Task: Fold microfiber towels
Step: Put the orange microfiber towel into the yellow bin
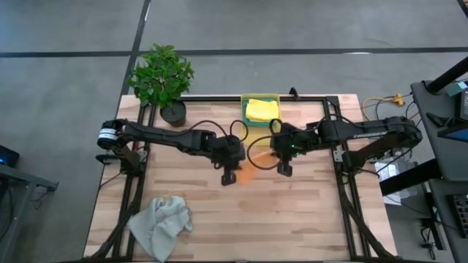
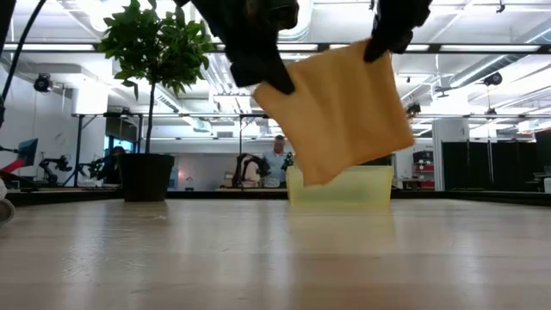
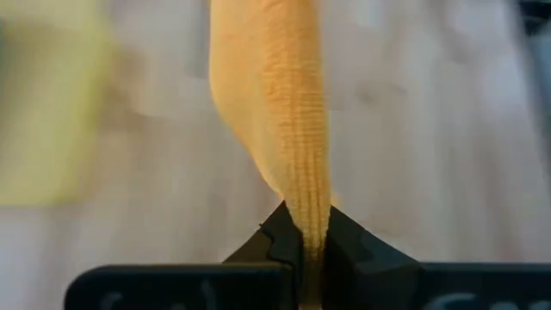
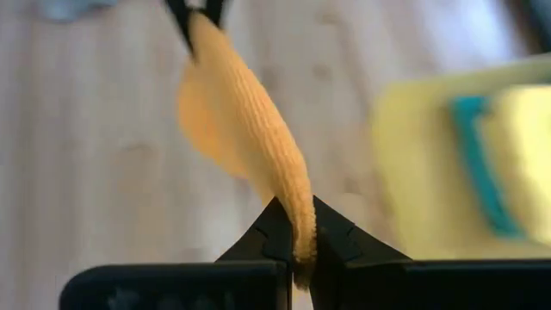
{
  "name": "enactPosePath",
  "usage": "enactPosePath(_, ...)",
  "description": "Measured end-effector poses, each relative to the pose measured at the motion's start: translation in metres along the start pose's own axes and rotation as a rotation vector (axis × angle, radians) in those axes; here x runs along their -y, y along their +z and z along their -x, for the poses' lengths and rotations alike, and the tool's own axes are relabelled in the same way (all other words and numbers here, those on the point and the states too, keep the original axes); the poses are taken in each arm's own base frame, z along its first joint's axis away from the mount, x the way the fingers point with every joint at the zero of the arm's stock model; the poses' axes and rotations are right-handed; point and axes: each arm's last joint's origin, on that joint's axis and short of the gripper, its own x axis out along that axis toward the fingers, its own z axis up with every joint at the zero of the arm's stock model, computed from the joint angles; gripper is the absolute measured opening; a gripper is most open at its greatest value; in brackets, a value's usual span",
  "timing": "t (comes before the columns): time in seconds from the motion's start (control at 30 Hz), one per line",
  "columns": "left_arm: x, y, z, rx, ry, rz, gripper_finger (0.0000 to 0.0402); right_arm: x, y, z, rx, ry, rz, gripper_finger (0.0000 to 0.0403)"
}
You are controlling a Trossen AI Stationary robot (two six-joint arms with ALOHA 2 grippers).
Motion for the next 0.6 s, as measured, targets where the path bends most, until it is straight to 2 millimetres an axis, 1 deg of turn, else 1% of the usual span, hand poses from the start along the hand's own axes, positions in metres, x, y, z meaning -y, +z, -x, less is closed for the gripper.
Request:
enactPosePath(0.17,-0.006,0.013,0.010,0.068,0.277,-0.114,0.0001,0.009,-0.004,0.001,-0.013,-0.215,-0.004,0.0008)
enactPosePath(0.3,-0.014,0.021,0.016,0.080,0.469,-0.230,0.0001,0.022,-0.004,0.000,-0.006,-0.343,-0.066,0.0008)
enactPosePath(0.4,-0.025,0.024,0.018,0.081,0.516,-0.268,0.0000,0.035,-0.004,-0.002,-0.012,-0.395,-0.117,0.0008)
enactPosePath(0.6,-0.063,0.028,0.015,0.084,0.582,-0.208,0.0000,0.068,-0.012,-0.008,-0.024,-0.423,-0.182,0.0008)
